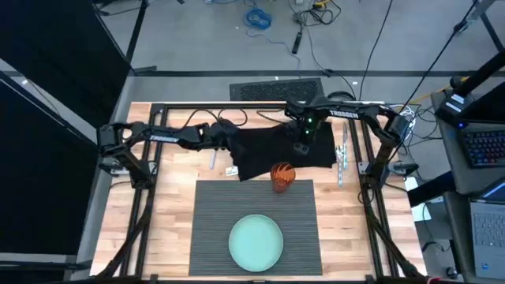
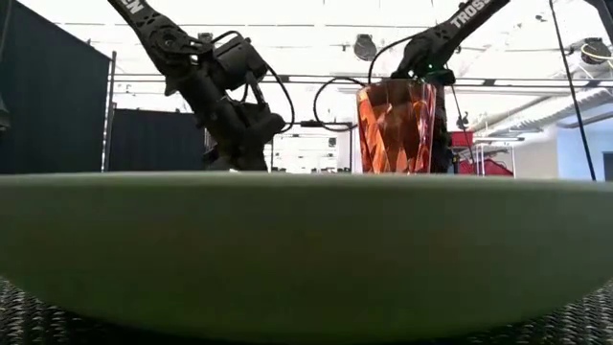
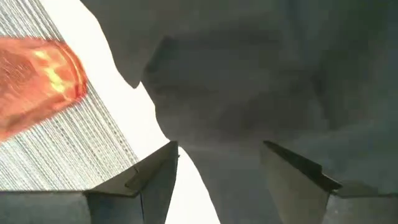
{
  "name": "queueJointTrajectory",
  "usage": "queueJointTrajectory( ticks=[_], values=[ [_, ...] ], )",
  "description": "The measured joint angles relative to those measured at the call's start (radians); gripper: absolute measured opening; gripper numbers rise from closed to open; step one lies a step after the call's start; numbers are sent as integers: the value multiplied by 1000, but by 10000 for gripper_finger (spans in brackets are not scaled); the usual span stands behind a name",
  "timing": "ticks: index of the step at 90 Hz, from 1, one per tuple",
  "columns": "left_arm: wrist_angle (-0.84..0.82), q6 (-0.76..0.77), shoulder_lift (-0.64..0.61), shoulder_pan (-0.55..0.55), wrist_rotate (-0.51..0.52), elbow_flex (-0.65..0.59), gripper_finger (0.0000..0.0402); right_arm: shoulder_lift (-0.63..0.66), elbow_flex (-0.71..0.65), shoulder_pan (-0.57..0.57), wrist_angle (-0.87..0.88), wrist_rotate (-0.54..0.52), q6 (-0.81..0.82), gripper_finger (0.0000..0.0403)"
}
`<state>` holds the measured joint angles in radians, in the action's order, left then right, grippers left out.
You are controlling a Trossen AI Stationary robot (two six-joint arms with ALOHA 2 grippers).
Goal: Set table place
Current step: Fold the black napkin
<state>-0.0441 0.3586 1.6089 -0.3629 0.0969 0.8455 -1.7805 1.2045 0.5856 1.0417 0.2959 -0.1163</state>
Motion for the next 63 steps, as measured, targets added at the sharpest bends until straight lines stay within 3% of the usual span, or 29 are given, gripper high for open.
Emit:
queueJointTrajectory(
  ticks=[41, 63],
  values=[
    [7, 3, 131, -94, -134, 54, 0, 0, -52, -31, -129, -1, 88, 215],
    [-115, 56, 215, -122, -158, 116, 0, 0, -52, -64, -134, -1, 102, 215]
  ],
)
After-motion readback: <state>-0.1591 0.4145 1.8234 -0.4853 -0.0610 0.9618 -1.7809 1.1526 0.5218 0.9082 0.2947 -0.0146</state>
